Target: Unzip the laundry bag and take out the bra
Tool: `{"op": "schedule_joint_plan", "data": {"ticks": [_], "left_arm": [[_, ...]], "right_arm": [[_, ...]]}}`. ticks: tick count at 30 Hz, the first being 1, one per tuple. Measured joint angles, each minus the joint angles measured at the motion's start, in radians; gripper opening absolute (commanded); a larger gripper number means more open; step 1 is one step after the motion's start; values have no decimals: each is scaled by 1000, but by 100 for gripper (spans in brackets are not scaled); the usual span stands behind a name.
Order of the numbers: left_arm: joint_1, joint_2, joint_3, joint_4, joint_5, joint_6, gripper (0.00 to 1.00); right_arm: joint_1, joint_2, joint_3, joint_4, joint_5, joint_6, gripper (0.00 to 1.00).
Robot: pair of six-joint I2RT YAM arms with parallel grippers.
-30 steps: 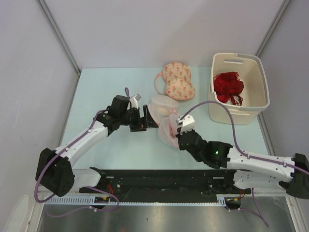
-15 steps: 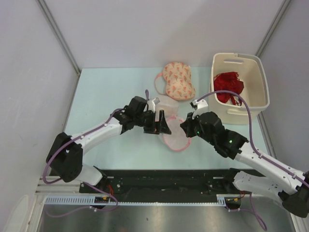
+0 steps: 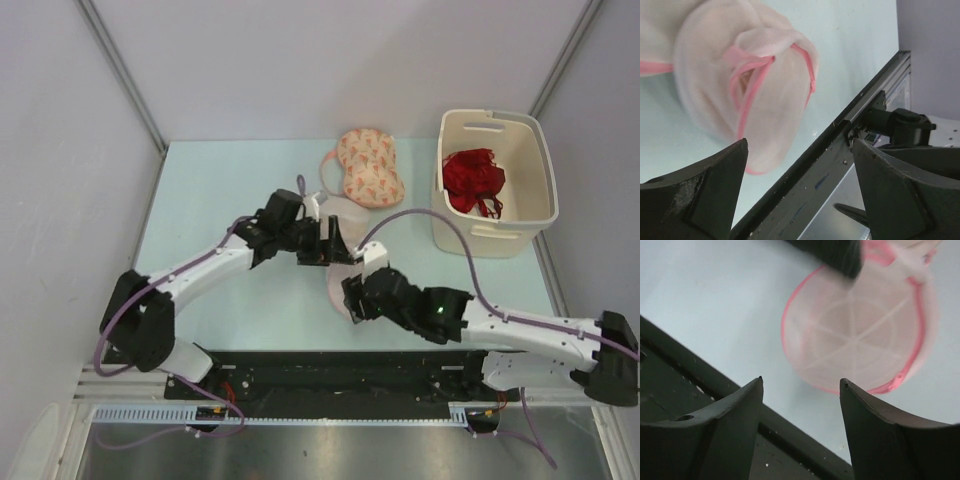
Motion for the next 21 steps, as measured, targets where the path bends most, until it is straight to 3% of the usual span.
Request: {"op": "schedule_joint_plan", "data": {"ticks": [6, 12, 15, 16, 18, 19, 21], "left_arm": [[231, -209, -71, -54, 3, 3, 92], [338, -286, -92, -93, -10, 11, 92], [347, -285, -132, -95, -6, 9, 91], [348, -285, -144, -95, -1, 9, 91], [348, -282, -167, -95, 9, 4, 91], [347, -279, -172, -96, 11, 3, 91], [348, -277, -179, -96, 15, 2, 91]], "right_arm": [[222, 174, -22, 45, 180, 26, 68], [278, 392, -5, 110, 323, 23, 65], [280, 491, 45, 116, 406, 23, 48], [281, 518, 63, 115, 435, 25, 28], [286, 567, 106, 106, 501, 35, 6], [288, 576, 116, 103, 521, 40, 0], [294, 582, 137, 90, 569, 63, 0]]}}
